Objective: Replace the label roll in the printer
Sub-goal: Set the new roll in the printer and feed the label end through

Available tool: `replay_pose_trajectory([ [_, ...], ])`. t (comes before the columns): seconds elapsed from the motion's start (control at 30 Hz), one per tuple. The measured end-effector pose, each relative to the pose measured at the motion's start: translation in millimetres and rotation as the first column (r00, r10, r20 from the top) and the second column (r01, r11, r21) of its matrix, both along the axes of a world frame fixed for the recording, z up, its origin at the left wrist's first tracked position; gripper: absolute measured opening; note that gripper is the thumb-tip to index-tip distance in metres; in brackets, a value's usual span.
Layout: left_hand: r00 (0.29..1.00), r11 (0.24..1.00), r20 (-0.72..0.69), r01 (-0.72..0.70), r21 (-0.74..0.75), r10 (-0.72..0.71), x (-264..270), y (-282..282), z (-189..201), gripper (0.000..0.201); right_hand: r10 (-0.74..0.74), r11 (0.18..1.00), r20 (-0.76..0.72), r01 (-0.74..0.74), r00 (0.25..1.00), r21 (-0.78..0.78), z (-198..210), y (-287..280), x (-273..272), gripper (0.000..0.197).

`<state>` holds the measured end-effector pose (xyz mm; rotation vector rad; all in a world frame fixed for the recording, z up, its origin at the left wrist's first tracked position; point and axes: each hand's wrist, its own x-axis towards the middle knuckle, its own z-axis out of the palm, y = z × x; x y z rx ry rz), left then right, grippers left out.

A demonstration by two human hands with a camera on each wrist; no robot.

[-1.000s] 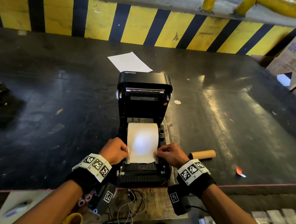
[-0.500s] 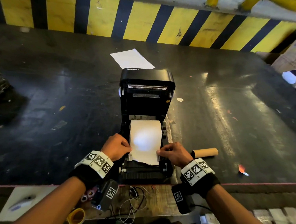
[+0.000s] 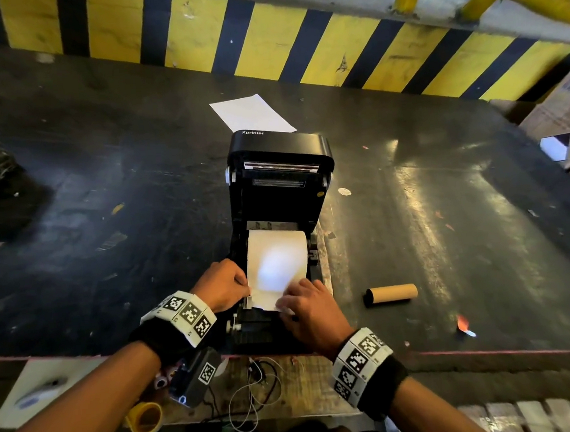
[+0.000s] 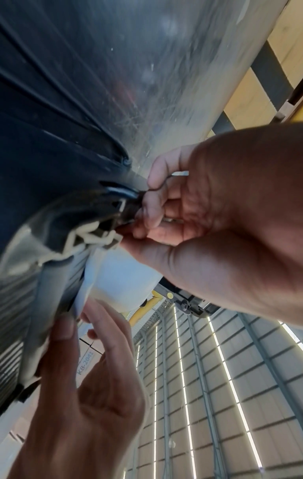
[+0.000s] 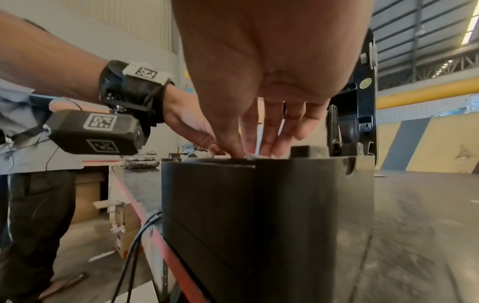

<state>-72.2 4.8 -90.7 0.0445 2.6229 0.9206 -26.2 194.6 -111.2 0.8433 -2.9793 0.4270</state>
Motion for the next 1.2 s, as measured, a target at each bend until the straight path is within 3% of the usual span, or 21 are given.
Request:
replay_pose_trajectory([
  [0.07,1.0,1.0,-0.026,0.0,-0.023,-0.001,3.0,-0.2,1.2,0.013,0.046,0.997,-0.041,-0.044,0.998,0.056,1.0,-1.2,-2.1,0.009],
  [0.17,0.975,0.997,-0.216,-0.06,-0.053,0.048,14.5,2.0,10.1,0.006,0.141,0.981,-0.064,-0.131,0.988,0.146,2.7,0.0,-3.2,0.006],
  [0.27,0.958,0.981,-0.212,0.194,-0.021,-0.194,28.6,8.9,13.2,0.017,0.117,0.992,-0.009,-0.117,0.993,0.054,3.7,2.8,-5.3,0.017],
  [0.33,0.919,0.935,-0.175,0.342,-0.092,-0.354,34.0,12.3,7.4,0.026,0.113,0.994,0.053,-0.112,0.992,-0.018,3.5,6.7,-5.3,0.028],
  [0.53,0.818,0.843,-0.252,0.435,-0.315,-0.516,40.2,17.4,1.3,0.019,0.115,0.98,0.174,-0.083,0.978,-0.182,10.9,19.0,0.9,0.012],
  [0.77,0.758,0.786,-0.22,0.562,-0.258,-0.614,53.8,2.5,18.5,0.029,0.171,0.973,0.162,-0.141,0.972,-0.182,14.6,21.4,14.0,0.012],
  [1.03,0.763,0.76,-0.002,0.643,-0.093,-0.646,72.6,4.8,37.1,0.03,0.286,0.956,0.385,-0.233,0.877,-0.177,23.4,22.5,23.0,0.013],
  [1.2,0.772,0.766,0.075,0.636,-0.099,-0.631,85.9,5.6,33.7,0.032,0.328,0.945,0.445,-0.281,0.833,-0.169,22.3,19.9,33.8,0.016],
])
